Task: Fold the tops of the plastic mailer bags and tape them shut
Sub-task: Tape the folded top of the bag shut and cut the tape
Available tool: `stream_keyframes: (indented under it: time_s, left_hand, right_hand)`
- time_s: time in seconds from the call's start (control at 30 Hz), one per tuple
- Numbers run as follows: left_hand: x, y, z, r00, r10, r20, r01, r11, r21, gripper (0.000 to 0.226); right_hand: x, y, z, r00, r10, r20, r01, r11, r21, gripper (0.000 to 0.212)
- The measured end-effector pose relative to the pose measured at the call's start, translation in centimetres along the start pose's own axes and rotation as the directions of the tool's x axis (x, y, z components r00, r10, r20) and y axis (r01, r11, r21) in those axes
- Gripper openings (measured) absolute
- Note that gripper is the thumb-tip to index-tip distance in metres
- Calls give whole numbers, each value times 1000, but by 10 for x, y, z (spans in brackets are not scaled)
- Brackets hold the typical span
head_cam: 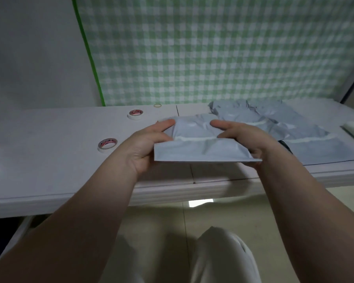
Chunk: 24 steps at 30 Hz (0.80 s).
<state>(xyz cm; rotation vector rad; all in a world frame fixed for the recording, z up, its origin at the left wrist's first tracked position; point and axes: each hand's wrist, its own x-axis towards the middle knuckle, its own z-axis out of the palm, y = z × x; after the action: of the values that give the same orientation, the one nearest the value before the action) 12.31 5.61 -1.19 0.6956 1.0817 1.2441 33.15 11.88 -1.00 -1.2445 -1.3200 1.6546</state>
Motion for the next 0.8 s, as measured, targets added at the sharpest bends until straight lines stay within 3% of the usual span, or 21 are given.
stream_keyframes:
  time_s: [0.1, 0.27, 0.43, 0.57, 0.67, 0.73, 0.8]
  left_hand:
    - [32, -3, 37, 997, 7, 76, -12, 997, 73, 59]
    - [90, -26, 97, 992, -7, 126, -14, 986, 168, 67]
    - [135, -47, 128, 989, -55, 139, 16, 963, 268, 67]
    - [152, -53, 135, 993, -60, 105, 1, 873, 488, 63]
    - [152, -55, 135, 998, 44, 40, -60, 671, 739, 58]
    - [144, -56, 134, 981, 191, 15, -92, 403, 911, 51]
    - [136, -58, 134, 939, 330, 101, -139, 94, 986, 47]
  right_hand:
    - [5, -9, -37, 986, -96, -136, 61, 968, -242, 42]
    - [31, -9, -91, 933, -210, -294, 3, 819, -574, 40]
    - [56, -16, -127, 891, -285, -353, -91, 651, -754, 40]
    - [73, -12, -136, 895, -255, -365, -209, 483, -850, 39]
    - [77, -7, -130, 854, -255, -454, -381, 287, -879, 34]
    - [77, -3, -121, 808, -370, -459, -461, 91, -883, 29]
    - [78, 2, -109, 794, -482, -371, -419, 9, -908, 30]
